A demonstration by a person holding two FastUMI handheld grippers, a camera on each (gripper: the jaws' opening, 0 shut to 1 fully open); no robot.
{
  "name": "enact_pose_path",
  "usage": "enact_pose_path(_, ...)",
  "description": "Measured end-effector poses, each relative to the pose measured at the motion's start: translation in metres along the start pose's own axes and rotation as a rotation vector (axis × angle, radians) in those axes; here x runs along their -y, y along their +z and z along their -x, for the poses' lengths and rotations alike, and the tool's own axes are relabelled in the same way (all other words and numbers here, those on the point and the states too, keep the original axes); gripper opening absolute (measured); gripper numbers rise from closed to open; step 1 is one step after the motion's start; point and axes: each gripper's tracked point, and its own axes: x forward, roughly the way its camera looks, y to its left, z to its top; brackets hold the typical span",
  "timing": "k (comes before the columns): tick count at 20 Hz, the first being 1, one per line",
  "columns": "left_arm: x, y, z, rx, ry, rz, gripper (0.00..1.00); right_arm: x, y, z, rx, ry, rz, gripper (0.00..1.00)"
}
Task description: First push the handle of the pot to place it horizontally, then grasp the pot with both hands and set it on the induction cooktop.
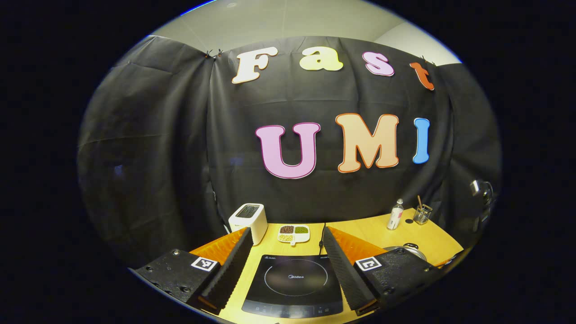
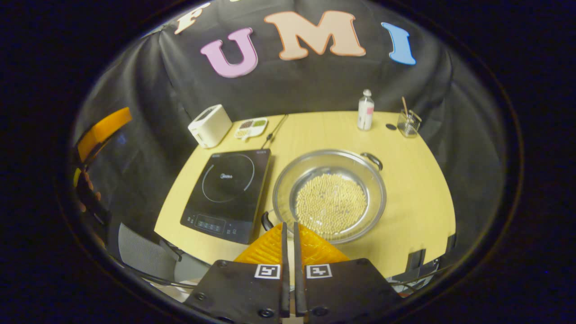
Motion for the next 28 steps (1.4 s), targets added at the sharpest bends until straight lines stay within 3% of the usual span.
enact_pose_path(7, -0.024, -0.031, -0.02, -0.053, -0.067, -0.004, 0.94, -0.003, -0.063, -0.04, -0.219, -0.104, -0.09, 0.07)
enact_pose_path(13, -0.031, -0.051, -0.034, -0.087, -0.095, 0.013, 0.93, 0.001, -0.088, -0.074, -0.315, -0.172, -0.105, 0.07)
enact_pose_path(19, -0.042, -0.06, -0.042, -0.097, -0.093, 0.022, 0.96, 0.003, -0.092, -0.105, -0.328, -0.24, -0.04, 0.06)
enact_pose_path(20, -0.044, -0.062, -0.042, -0.096, -0.092, 0.02, 0.96, 0.002, -0.092, -0.11, -0.323, -0.245, -0.035, 0.0)
enact_pose_path(21, -0.045, -0.062, -0.043, -0.092, -0.091, 0.019, 0.93, 0.001, -0.09, -0.114, -0.317, -0.25, -0.037, 0.0)
enact_pose_path(23, -0.046, -0.064, -0.044, -0.09, -0.094, 0.019, 0.96, -0.004, -0.091, -0.12, -0.312, -0.253, -0.041, 0.0)
enact_pose_path(24, -0.047, -0.066, -0.045, -0.091, -0.094, 0.021, 0.96, -0.006, -0.088, -0.122, -0.307, -0.254, -0.044, 0.05)
enact_pose_path(25, -0.048, -0.067, -0.046, -0.093, -0.094, 0.023, 0.96, -0.008, -0.088, -0.123, -0.301, -0.253, -0.05, 0.0)
enact_pose_path(28, -0.051, -0.071, -0.045, -0.092, -0.096, 0.037, 0.96, -0.019, -0.08, -0.133, -0.275, -0.238, -0.087, 0.0)
